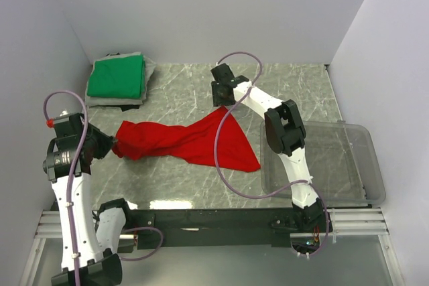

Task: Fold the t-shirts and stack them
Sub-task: Flatten the tshirt out

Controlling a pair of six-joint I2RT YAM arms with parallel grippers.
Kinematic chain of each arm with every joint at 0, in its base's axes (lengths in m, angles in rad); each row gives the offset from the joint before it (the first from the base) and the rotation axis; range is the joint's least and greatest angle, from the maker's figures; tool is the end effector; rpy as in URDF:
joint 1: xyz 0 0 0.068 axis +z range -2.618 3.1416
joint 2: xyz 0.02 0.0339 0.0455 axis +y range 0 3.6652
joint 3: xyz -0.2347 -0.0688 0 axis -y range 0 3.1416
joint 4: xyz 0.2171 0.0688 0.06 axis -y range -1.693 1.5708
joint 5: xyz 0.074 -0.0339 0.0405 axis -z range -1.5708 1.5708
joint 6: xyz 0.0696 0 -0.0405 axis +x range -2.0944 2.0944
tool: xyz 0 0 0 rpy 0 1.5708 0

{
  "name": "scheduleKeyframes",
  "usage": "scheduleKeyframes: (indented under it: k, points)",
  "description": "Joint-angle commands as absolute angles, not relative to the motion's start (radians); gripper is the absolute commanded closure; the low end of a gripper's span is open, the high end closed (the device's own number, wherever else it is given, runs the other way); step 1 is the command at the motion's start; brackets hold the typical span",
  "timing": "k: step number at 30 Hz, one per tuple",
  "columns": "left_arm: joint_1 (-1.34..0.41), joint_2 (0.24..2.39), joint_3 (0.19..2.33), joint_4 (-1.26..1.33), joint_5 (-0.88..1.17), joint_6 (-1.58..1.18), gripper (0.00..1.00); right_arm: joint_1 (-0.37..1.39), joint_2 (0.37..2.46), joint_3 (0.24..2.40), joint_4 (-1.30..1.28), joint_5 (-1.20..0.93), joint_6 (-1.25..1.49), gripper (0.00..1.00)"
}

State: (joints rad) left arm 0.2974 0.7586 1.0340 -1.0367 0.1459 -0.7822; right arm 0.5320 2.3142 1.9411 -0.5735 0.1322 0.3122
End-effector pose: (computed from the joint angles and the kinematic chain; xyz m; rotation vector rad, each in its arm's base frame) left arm 0.1423 0.0330 0.2932 -1.1483 2.0602 -0.4097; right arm 0.4239 0.2388 0.1470 -0.2224 2.5049 0.1805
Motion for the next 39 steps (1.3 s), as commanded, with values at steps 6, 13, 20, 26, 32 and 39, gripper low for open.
scheduleKeyframes:
  k: [6, 13, 20, 26, 32, 39]
  points:
    - [0.273, 0.772, 1.089, -1.003, 0.117, -0.755, 1.0, 0.532, 2.368, 1.997, -0.598, 0.158, 0.295, 0.51]
    - [0.267, 0.773, 1.086, -1.002, 0.118, -0.755, 1.0, 0.526, 2.388, 1.994, -0.601, 0.147, 0.299, 0.55]
    - [0.265, 0.775, 1.08, -0.994, 0.115, -0.755, 1.0, 0.519, 2.376, 1.967, -0.6, 0.124, 0.287, 0.76]
    - [0.265, 0.791, 1.11, -0.979, 0.057, -0.733, 1.0, 0.511, 2.336, 1.994, -0.618, 0.106, 0.288, 1.0]
    - [0.267, 0.919, 1.307, -0.936, -0.04, -0.706, 1.0, 0.492, 2.154, 2.022, -0.637, 0.123, 0.258, 1.0]
    - [0.268, 1.156, 1.722, -0.911, -0.034, -0.687, 1.0, 0.459, 1.892, 2.132, -0.715, 0.155, 0.244, 1.0]
